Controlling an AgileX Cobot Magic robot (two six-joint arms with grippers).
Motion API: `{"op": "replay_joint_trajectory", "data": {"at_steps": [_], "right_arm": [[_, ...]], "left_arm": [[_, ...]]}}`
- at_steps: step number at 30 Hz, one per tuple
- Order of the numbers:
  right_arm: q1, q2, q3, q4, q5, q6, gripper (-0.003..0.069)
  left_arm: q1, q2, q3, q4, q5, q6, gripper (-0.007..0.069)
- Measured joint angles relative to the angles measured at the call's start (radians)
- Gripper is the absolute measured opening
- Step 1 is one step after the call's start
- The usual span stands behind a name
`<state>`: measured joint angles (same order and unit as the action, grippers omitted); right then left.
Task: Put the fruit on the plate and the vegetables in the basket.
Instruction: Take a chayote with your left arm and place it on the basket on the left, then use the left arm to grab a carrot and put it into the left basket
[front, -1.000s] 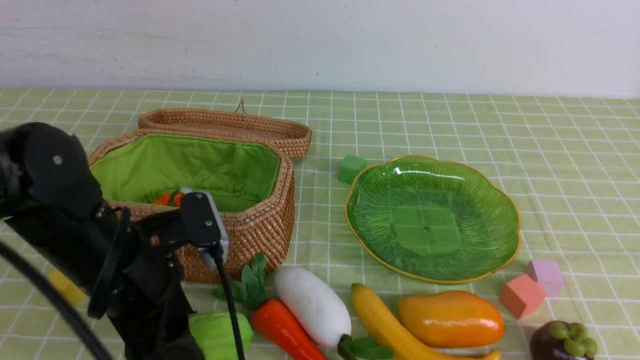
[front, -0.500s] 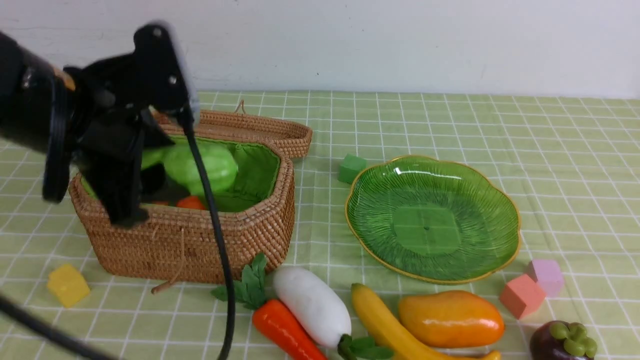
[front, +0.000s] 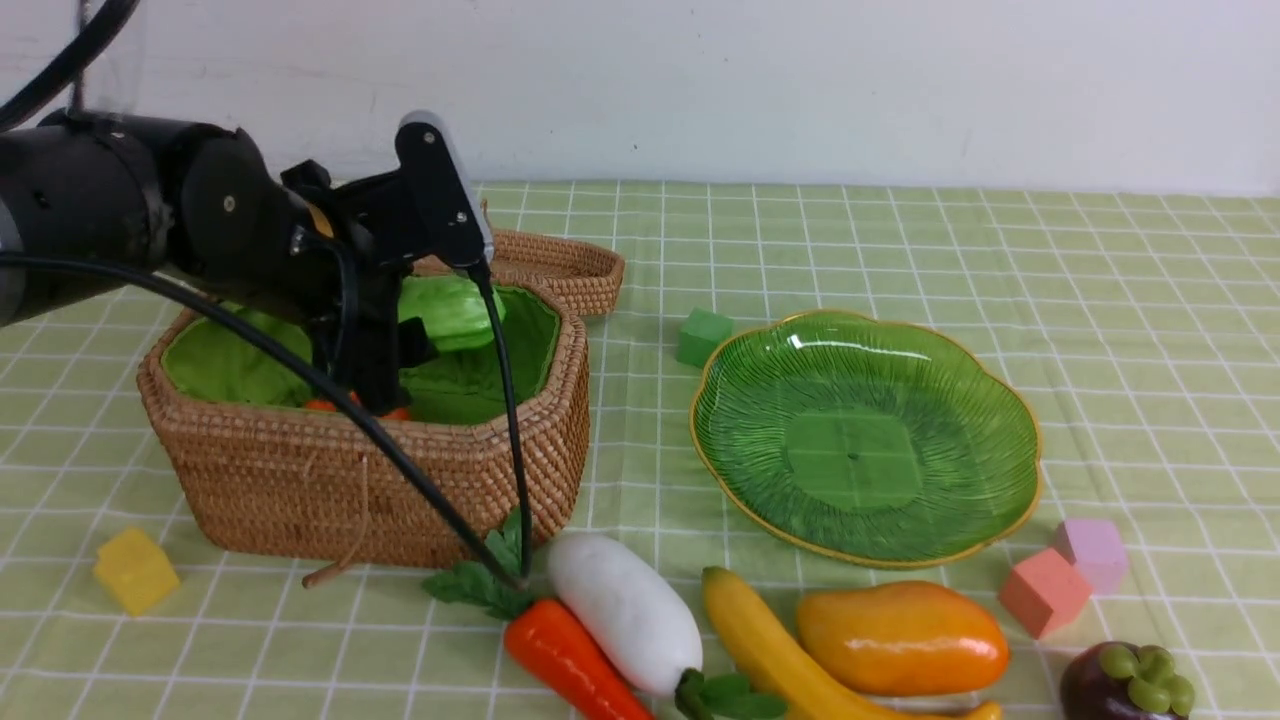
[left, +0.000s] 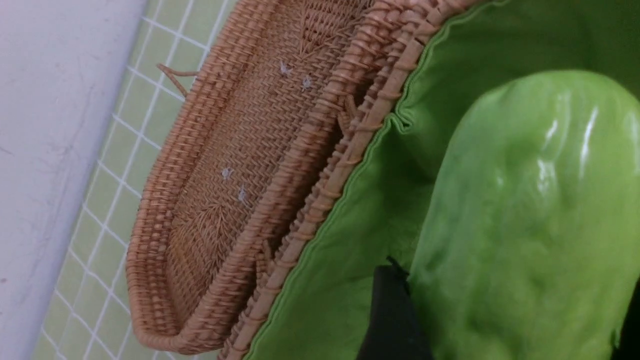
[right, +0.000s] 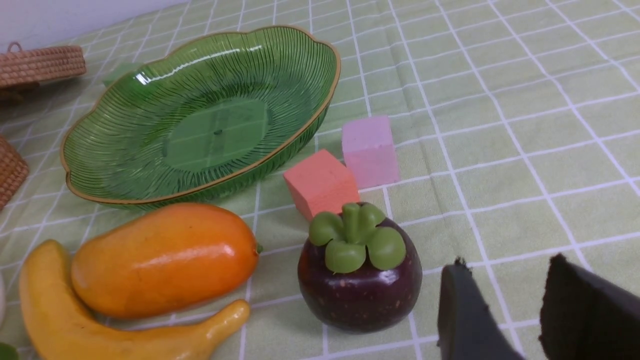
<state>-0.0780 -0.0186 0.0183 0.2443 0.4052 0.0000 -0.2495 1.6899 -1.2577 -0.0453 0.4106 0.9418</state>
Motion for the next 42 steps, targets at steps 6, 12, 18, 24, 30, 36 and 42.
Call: {"op": "replay_joint_trajectory", "data": {"at_steps": [6, 12, 18, 24, 30, 36, 42], "right_arm": [[0.000, 0.000, 0.000, 0.000, 0.000, 0.000, 0.0240], [0.000, 0.000, 0.000, 0.000, 0.000, 0.000, 0.0240], [0.000, 0.000, 0.000, 0.000, 0.000, 0.000, 0.0240], [0.000, 0.000, 0.000, 0.000, 0.000, 0.000, 0.0240], [0.000, 0.000, 0.000, 0.000, 0.000, 0.000, 0.0240], [0.000, 0.000, 0.000, 0.000, 0.000, 0.000, 0.0240], [0.000, 0.000, 0.000, 0.000, 0.000, 0.000, 0.0240]], "left_arm": [[0.000, -0.001, 0.000, 0.000, -0.004, -0.070, 0.0461], [0.000, -0.017, 0.000, 0.000, 0.036, -0.156, 0.0464], [0.000, -0.049, 0.000, 0.000, 0.093, -0.209, 0.0559], [0.000, -0.123, 0.000, 0.001, 0.111, -0.368, 0.0596], [0.000, -0.217, 0.000, -0.134, 0.203, -0.674, 0.0546], [0.000, -0.225, -0.002, -0.358, 0.495, -1.014, 0.0475], [0.000, -0.205, 0.093, -0.416, 0.633, -1.120, 0.0445]]}}
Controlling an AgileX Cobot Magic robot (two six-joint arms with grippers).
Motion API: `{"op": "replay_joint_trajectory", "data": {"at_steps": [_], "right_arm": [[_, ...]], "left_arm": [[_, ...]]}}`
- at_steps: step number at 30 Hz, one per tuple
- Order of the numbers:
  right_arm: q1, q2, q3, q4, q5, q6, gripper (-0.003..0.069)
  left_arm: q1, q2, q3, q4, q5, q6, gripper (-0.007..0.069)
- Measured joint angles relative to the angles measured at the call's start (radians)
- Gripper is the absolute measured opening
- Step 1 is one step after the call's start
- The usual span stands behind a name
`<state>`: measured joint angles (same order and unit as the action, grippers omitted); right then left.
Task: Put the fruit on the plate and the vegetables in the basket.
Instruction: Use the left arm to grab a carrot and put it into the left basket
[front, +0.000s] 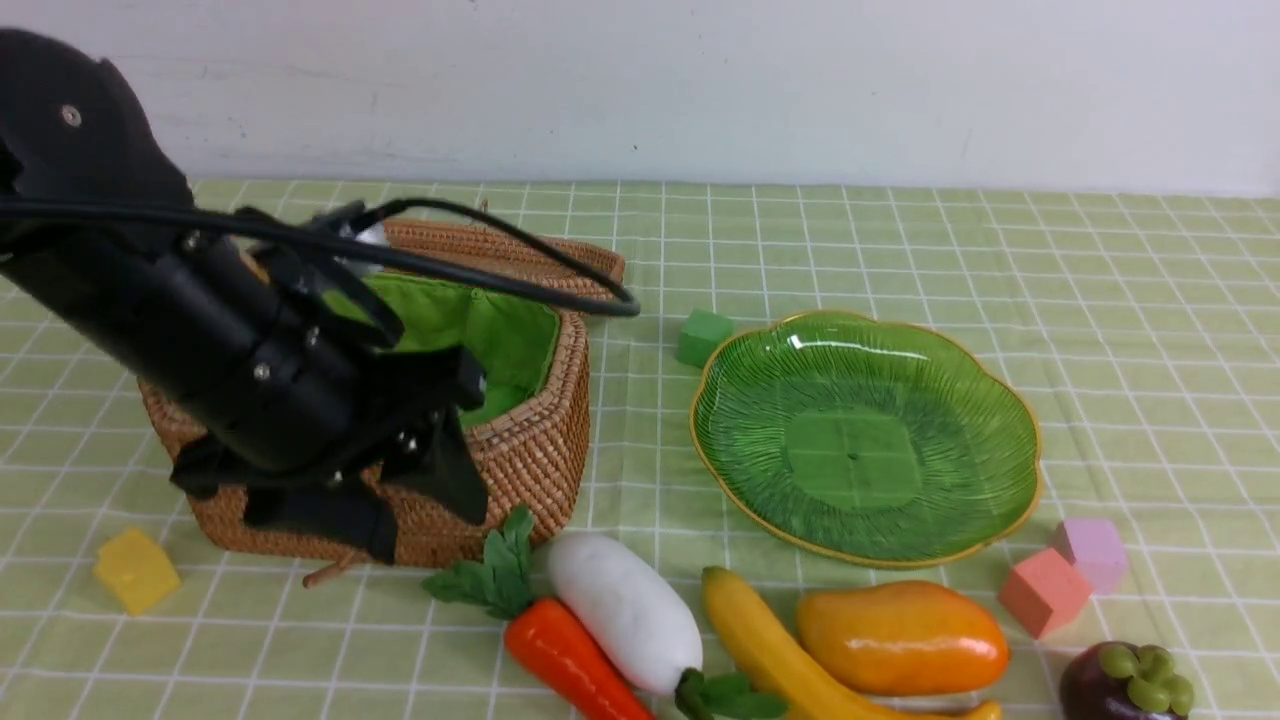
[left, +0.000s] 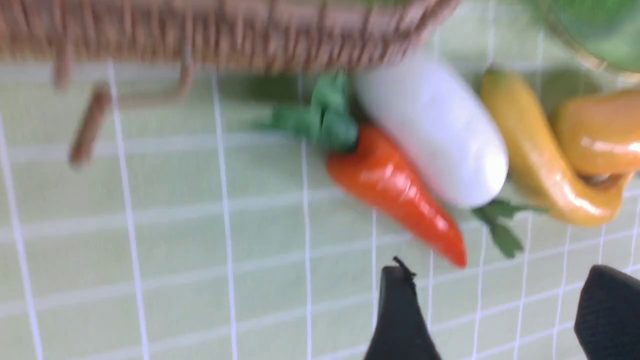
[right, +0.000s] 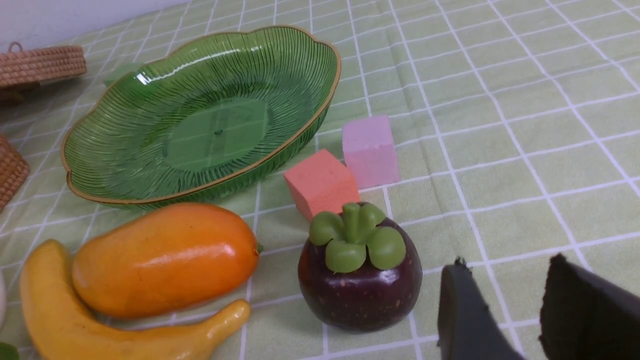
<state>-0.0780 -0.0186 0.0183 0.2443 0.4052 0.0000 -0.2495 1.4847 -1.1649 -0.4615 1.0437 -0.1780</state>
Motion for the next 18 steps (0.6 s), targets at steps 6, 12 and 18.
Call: {"op": "replay_joint_trajectory", "data": {"at_steps": [6, 12, 18], "right_arm": [[0.000, 0.000, 0.000, 0.000, 0.000, 0.000, 0.0240], [0.000, 0.000, 0.000, 0.000, 0.000, 0.000, 0.0240], [0.000, 0.000, 0.000, 0.000, 0.000, 0.000, 0.0240]], "left_arm": [[-0.006, 0.005, 0.163, -0.048, -0.161, -0.118, 0.0444], [-0.147, 0.036, 0.221, -0.004, -0.299, -0.233, 0.0496], [-0.256, 0.168, 0.223, 0.090, -0.422, -0.562, 0.0588]]}}
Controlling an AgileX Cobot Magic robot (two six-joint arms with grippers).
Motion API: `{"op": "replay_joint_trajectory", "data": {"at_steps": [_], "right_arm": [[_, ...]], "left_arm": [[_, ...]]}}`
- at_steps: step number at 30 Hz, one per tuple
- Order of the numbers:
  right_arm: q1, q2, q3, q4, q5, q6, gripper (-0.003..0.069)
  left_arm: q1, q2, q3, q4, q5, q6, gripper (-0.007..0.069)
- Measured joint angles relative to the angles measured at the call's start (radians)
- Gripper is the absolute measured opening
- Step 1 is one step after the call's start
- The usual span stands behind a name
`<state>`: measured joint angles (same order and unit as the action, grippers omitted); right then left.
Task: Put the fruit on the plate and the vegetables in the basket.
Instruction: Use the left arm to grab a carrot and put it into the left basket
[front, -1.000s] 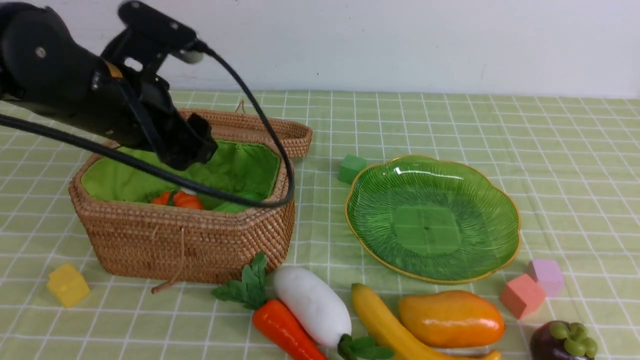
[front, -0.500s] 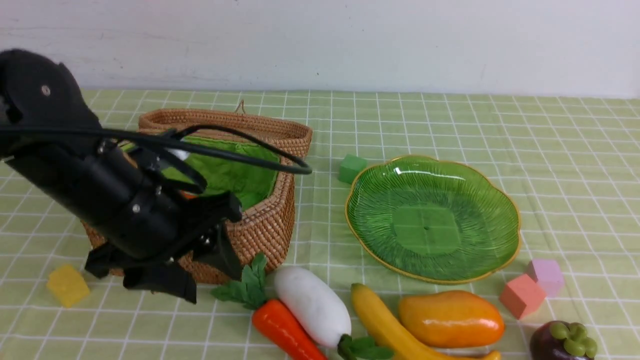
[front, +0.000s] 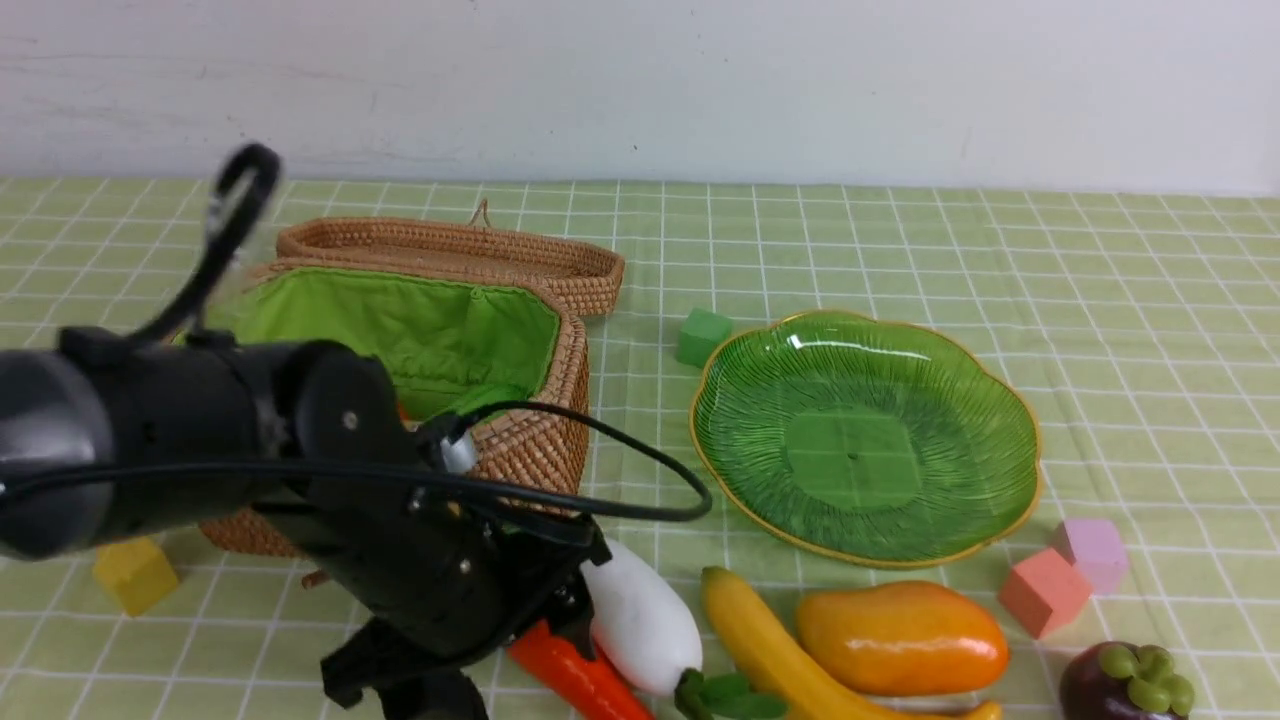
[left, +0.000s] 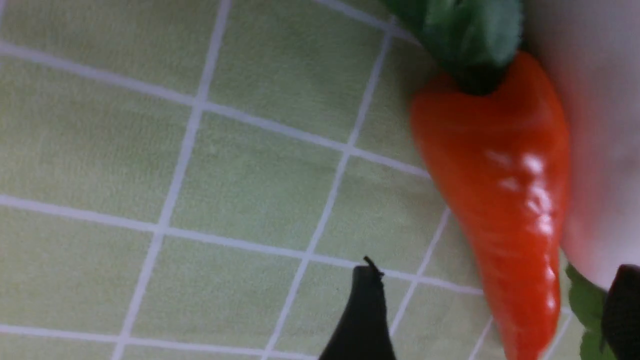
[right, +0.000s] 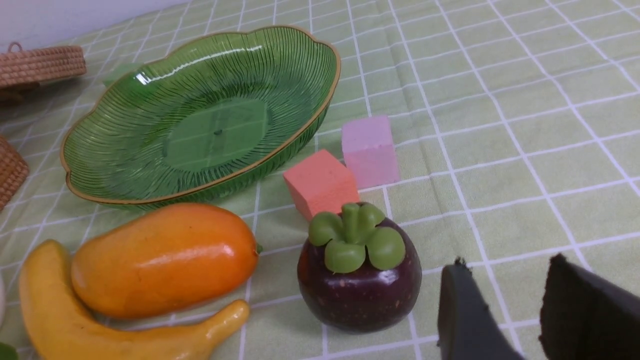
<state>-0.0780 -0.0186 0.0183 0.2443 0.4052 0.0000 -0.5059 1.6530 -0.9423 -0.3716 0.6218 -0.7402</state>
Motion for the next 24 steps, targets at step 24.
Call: {"op": "replay_joint_trajectory", "data": {"at_steps": [24], "right_arm": [[0.000, 0.000, 0.000, 0.000, 0.000, 0.000, 0.0240]], "left_arm": [[-0.002, 0.036, 0.003, 0.016, -0.087, 0.004, 0.0386]]}}
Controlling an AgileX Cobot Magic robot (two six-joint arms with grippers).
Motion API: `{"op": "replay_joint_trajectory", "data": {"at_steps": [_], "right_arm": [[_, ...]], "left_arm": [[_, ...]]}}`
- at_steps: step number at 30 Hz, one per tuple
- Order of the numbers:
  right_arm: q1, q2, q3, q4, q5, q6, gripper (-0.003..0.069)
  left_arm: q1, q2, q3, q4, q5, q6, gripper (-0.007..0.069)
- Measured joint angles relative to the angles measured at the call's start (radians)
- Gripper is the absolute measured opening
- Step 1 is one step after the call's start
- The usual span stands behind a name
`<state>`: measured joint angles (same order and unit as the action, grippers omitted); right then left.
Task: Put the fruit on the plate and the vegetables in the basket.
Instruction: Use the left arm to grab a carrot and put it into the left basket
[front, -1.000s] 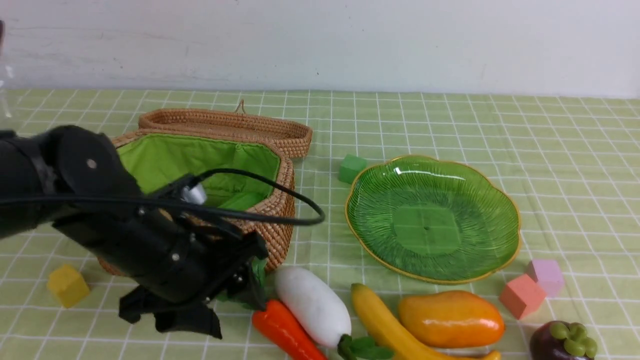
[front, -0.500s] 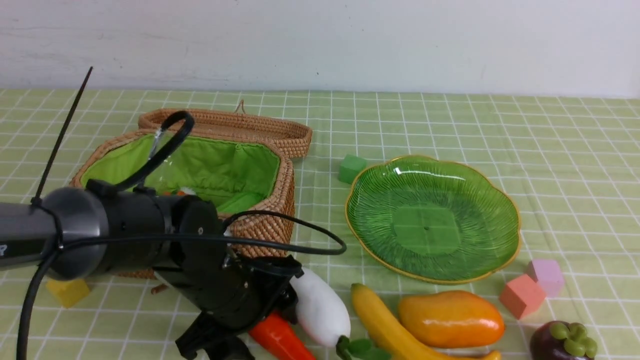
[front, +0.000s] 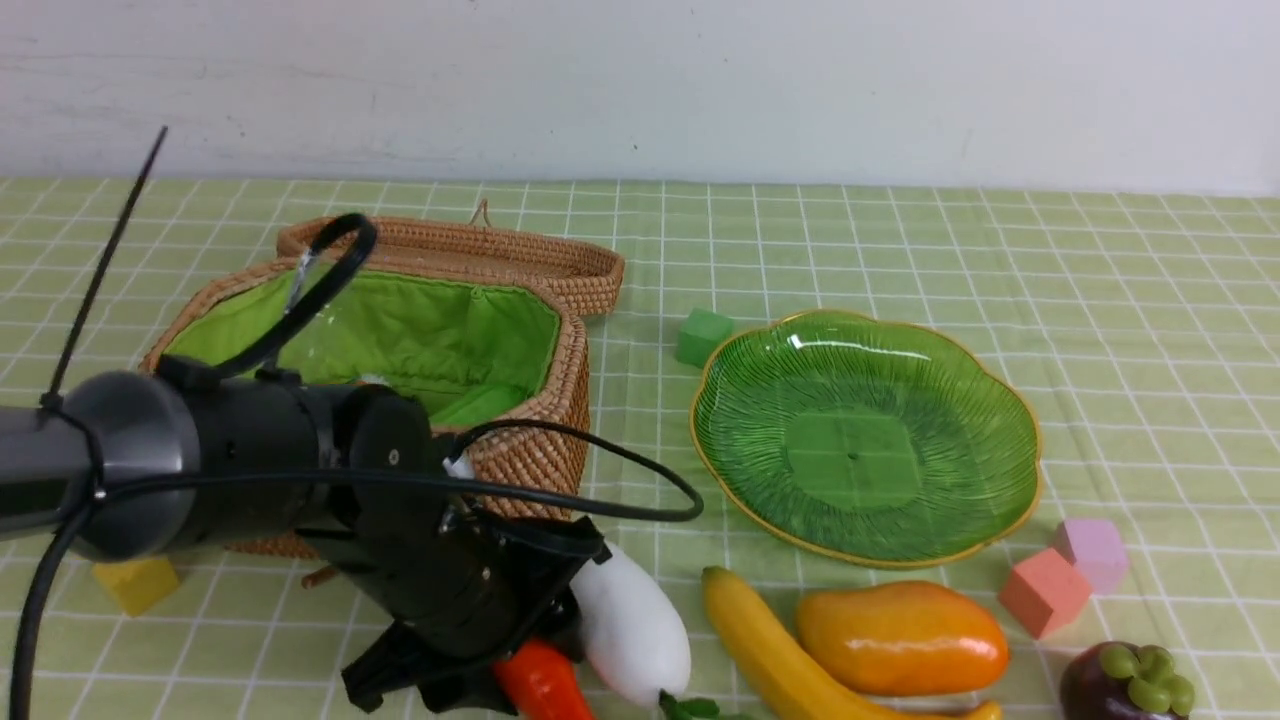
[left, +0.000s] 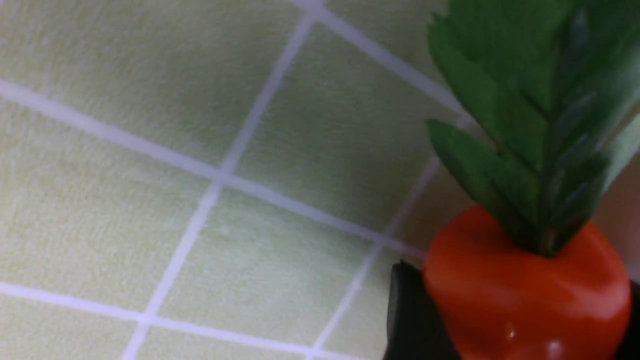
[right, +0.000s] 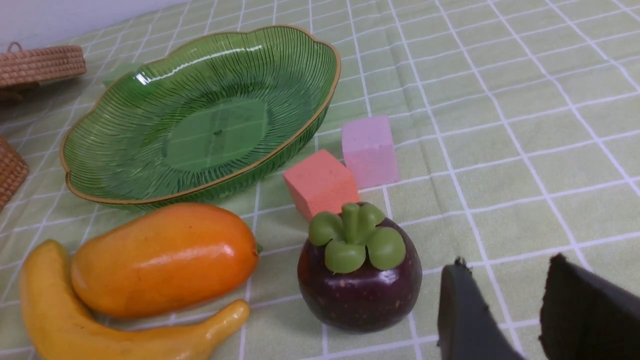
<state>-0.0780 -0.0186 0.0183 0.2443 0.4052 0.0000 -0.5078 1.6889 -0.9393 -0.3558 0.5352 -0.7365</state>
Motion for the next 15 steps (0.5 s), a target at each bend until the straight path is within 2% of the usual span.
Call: {"op": "replay_joint_trajectory", "data": {"at_steps": [4, 8, 10, 12, 15], "right_arm": [[0.000, 0.000, 0.000, 0.000, 0.000, 0.000, 0.0240], [0.000, 0.000, 0.000, 0.000, 0.000, 0.000, 0.0240], [0.000, 0.000, 0.000, 0.000, 0.000, 0.000, 0.0240], [0.000, 0.000, 0.000, 0.000, 0.000, 0.000, 0.0240], [0.000, 0.000, 0.000, 0.000, 0.000, 0.000, 0.0240]], "left_arm": [[-0.002, -0.084, 0.000, 0.000, 0.060, 0.110, 0.0386], [-0.002, -0.233, -0.029, 0.029, 0.210, 0.378, 0.0386], [-0.002, -0.291, -0.073, 0.102, 0.255, 0.518, 0.0386], [-0.002, -0.327, -0.135, 0.227, 0.264, 0.640, 0.0386], [-0.002, -0.338, -0.216, 0.435, 0.243, 0.756, 0.0386]]}}
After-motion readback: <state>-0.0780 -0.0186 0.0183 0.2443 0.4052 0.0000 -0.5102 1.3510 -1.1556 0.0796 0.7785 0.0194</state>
